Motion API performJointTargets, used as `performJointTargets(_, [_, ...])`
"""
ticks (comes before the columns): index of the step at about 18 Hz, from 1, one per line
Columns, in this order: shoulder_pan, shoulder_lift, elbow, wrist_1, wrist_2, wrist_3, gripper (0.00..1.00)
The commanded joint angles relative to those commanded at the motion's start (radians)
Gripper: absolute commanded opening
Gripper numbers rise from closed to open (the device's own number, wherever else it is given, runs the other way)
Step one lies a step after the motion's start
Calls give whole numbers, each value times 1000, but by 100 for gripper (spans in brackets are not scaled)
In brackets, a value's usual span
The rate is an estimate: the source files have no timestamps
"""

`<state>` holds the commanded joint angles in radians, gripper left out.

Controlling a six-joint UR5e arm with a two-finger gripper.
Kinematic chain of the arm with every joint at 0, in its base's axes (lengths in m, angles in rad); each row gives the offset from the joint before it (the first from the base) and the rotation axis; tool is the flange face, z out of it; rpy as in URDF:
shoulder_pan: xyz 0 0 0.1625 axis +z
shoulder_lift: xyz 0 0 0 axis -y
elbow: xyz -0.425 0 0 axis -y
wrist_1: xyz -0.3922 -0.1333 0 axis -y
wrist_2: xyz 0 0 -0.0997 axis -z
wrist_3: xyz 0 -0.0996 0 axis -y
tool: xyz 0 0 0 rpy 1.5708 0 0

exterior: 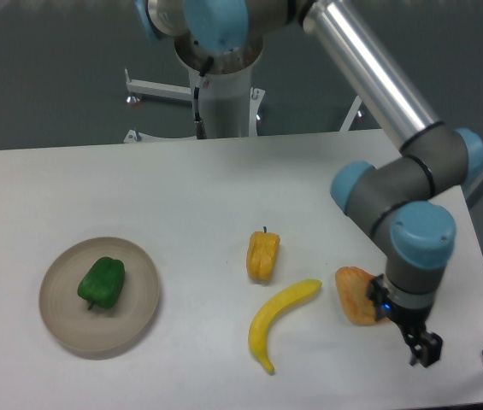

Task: Pick up the green pepper from the plate
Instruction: 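Move the gripper from beside the orange slice toward the plate, then lower the open gripper over the green pepper on the plate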

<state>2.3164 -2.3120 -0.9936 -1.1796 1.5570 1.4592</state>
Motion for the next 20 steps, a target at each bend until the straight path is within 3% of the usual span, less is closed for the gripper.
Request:
performJointTargets(9, [-89,255,-319,3,-156,-504,100])
performJointTargets(17, [-251,287,-401,14,-210,-1009,100])
performJointTargets(20, [-317,290,-445,69,-212,-1117,100])
